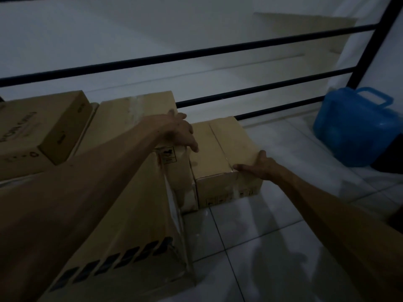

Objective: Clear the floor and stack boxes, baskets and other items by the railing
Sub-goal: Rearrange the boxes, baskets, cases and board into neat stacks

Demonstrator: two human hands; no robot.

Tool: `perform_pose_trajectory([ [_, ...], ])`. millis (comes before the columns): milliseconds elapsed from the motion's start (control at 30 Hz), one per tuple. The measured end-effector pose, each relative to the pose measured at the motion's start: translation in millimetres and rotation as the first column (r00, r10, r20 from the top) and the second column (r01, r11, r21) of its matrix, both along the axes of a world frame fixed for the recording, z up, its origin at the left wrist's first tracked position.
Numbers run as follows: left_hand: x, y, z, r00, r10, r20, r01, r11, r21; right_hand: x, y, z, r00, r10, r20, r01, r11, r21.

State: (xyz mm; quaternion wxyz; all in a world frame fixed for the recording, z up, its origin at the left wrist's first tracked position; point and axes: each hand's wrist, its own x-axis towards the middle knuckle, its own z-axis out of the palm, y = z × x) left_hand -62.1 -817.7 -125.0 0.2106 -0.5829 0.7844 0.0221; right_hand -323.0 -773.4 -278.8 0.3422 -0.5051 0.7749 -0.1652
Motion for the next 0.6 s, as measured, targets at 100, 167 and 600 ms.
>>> perform_pose_trajectory([
  [100,2,-4,-4,1.000,0.022,-0.014,-0.022,1.000,-0.022,3,4,13,0.978,0.062,-0.198,-0.064,0.998,0.000],
  [167,2,-3,-3,1.000,0.024,0.004,-0.024,0.999,-0.043,8,8,25,0.954,0.124,-0.274,-0.132,0.991,-0.013],
  [600,-119,60,38,0.997,-0.037,-0.061,0.048,0.981,0.188,-57,88,171,0.803,0.220,-0.554,-0.291,0.956,-0.043],
])
